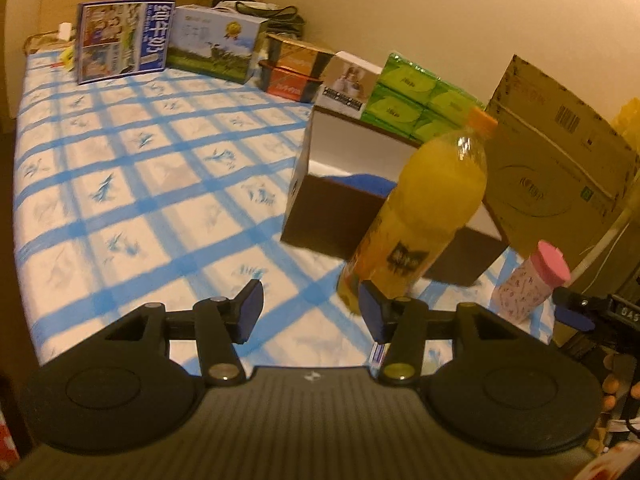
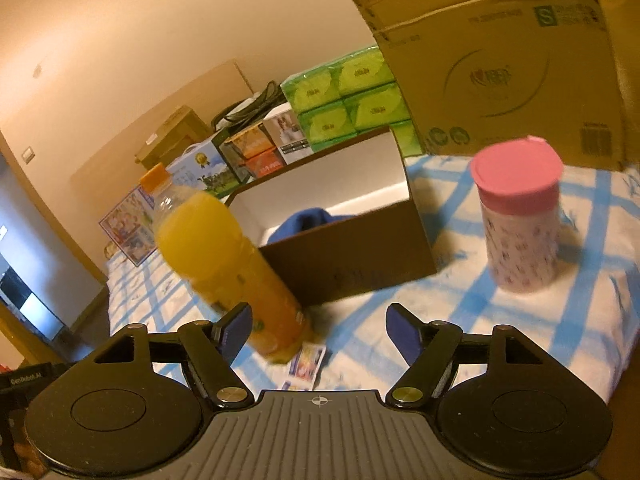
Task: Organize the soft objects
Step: 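Reach the right gripper to the green fleece towel and grasp it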
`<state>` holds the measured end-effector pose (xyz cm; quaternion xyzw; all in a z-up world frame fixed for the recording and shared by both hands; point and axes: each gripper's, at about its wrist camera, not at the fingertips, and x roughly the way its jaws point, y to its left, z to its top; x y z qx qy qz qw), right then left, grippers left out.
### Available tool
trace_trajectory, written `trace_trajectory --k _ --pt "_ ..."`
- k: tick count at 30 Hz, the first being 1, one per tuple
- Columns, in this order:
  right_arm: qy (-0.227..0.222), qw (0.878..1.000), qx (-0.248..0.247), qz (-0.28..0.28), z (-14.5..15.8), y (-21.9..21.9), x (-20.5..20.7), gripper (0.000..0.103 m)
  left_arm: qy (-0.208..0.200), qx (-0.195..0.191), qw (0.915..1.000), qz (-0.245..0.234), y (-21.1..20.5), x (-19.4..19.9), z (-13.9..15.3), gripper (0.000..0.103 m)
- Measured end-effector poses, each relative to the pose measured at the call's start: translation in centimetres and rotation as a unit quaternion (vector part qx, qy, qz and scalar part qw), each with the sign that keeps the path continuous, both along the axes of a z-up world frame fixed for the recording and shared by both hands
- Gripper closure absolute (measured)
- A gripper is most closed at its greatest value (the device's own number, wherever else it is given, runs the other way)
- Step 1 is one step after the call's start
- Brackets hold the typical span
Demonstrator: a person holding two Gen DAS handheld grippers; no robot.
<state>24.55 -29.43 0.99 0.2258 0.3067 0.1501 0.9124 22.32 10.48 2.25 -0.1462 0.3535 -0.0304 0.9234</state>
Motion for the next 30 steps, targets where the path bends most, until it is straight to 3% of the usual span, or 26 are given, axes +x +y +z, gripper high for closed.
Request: trace_trajectory --k 6,13,17,30 --pt "0.02 1.0 0.015 0.006 -0.8 0.9 -3.8 0.027 0.011 0.014 0.9998 0.007 -1.3 -3.9 -0.7 0.053" --pt "0.04 0.999 0.024 0.015 -2.5 1.8 -7.3 0.028 0.007 0.062 0.9981 -0.002 -3.9 -8.3 -1.2 0.05" --pt "0.044 0.999 0.004 0.02 -3.6 2.8 -8.7 0.028 -0.002 0.063 0.998 0.003 -4.9 -10.2 -1.6 0.049" --pt "0.034 0.994 -0.069 0.075 -5.5 6.6 -12.3 0.028 0.03 0.059 0.9975 -0.026 -7.2 -13.4 -3.9 0.049"
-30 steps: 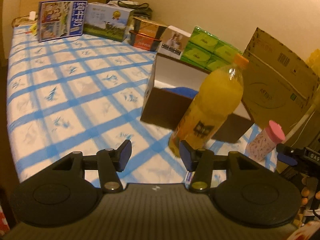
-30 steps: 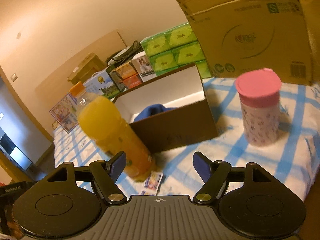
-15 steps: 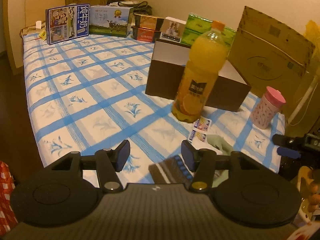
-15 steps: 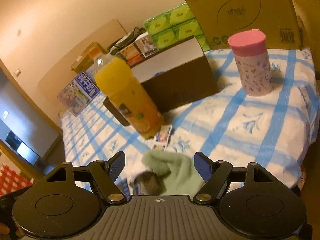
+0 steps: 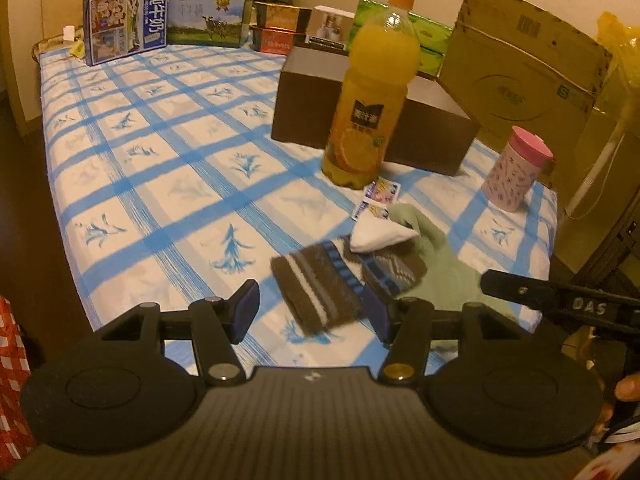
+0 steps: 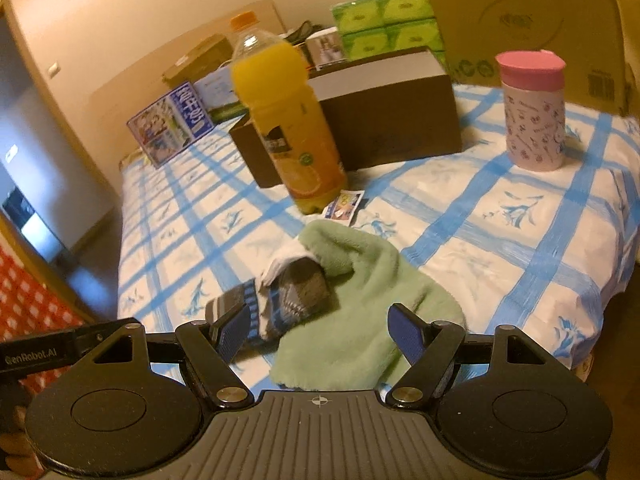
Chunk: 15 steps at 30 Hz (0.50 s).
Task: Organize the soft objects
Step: 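Reach the right gripper to the green fleece towel and grasp it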
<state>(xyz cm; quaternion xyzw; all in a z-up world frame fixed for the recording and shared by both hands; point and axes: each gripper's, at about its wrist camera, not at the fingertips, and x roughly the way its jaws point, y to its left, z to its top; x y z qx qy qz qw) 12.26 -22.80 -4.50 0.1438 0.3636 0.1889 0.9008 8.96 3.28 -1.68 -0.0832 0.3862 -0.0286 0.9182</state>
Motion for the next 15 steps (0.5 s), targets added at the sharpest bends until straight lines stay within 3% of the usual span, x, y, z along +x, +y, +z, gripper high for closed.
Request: trace_trajectory --k 8,15 --pt "-0.025 0.997 -0.073 0.008 -1.3 1.5 -1.0 0.028 0.011 0.005 0.9999 -0.008 -0.7 -0.1 -1.0 0.049" --pt "-0.012 0.996 -0.083 -0.032 -2.4 -0.2 0.0 0.028 0.024 0.01 0.9996 -0.015 -1.3 0.6 -2.1 0.049"
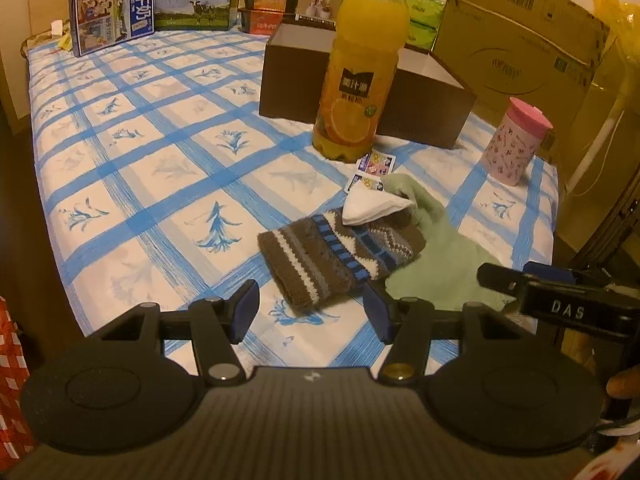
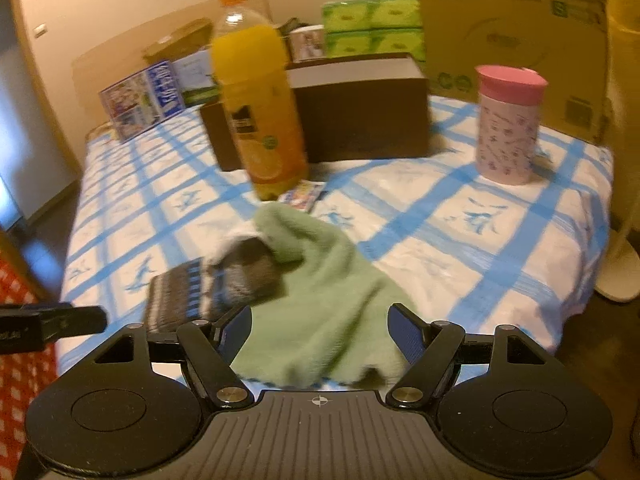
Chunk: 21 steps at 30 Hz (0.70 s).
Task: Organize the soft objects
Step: 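Reach the right gripper to the green fleece towel and grasp it, then lift the green towel with the right gripper while the left reaches the white tissue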
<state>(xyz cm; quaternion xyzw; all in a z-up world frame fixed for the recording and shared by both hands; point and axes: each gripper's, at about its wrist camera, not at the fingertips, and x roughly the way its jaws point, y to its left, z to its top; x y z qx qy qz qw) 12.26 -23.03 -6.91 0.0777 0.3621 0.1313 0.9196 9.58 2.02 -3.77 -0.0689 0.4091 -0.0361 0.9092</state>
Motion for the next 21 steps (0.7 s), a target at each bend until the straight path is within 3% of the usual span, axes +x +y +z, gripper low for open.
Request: trace_trajectory --k 7,14,20,21 --pt "0.034 0.998 0.001 -0.049 -2.0 -2.4 1.2 0.028 0.012 0.002 0.9999 -0.003 -0.3 1.2 -1.1 0.049" --pt "0.059 0.997 0.035 -0.046 -3.2 -3.2 1.9 0.03 0.021 0.005 0.9997 -0.007 -0.7 2.2 -1.9 0.049" --pt "0.081 0.993 0.073 -0.036 -4.1 -3.5 2.3 0.072 0.027 0.005 0.9996 -0.007 -0.8 2.5 -2.5 0.049" --pt "0.079 0.994 0.073 -0.032 -4.1 -3.4 2.3 0.085 0.027 0.005 0.9996 -0.006 -0.8 2.5 -2.5 0.049"
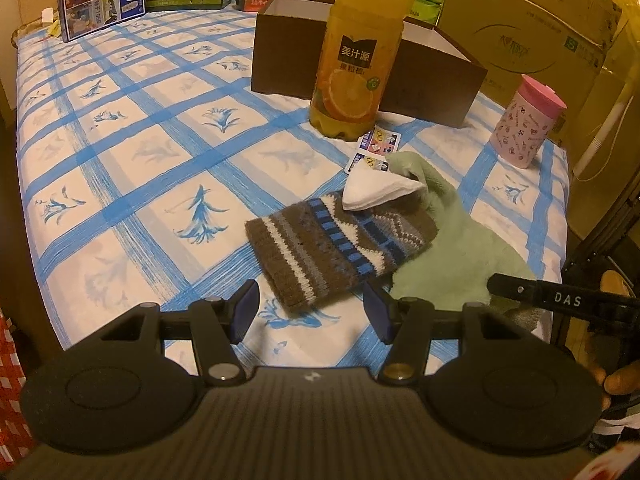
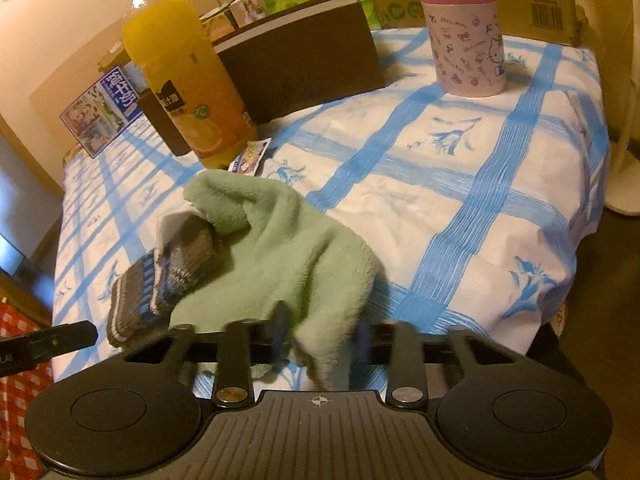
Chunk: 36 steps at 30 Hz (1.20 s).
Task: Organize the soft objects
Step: 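Lift the green towel with the right gripper while the left reaches the white tissue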
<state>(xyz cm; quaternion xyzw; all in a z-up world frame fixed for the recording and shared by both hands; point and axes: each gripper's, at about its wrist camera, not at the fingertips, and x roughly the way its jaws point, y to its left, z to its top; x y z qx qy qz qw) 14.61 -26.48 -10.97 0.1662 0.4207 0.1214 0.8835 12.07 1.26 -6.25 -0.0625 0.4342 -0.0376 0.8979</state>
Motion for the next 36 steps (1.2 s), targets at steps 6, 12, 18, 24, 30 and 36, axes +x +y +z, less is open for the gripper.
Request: trace_trajectory --k 6,12,18,24,30,36 --pt "-0.043 0.999 -0.032 -0.012 1.4 -0.5 -0.2 0.095 0.0 -0.001 1.0 0.001 0.0 0.1 0.0 0.049" --pt "-0.117 0.989 -0.049 -0.071 5.0 -3.2 -0.3 0.095 -0.005 -0.001 1.0 0.007 0.3 0.0 0.0 0.049" --pt "-0.164 0.983 -0.037 -0.068 7.9 -4.5 -0.6 0.095 -0.003 -0.002 1.0 0.007 0.5 0.1 -0.3 0.049" --pt "-0.124 0.992 0.005 0.022 7.1 -2.0 -0.2 0.095 0.001 -0.005 0.9999 0.009 0.7 0.3 -0.6 0.049" --pt "-0.026 0.993 0.035 0.114 4.2 2.0 0.3 0.095 0.006 -0.007 0.9999 0.014 1.1 0.6 -1.0 0.049" --pt "-0.013 0.993 0.023 0.116 3.9 1.9 2.5 0.095 0.007 -0.009 0.9999 0.013 1.2 1.0 -1.2 0.049"
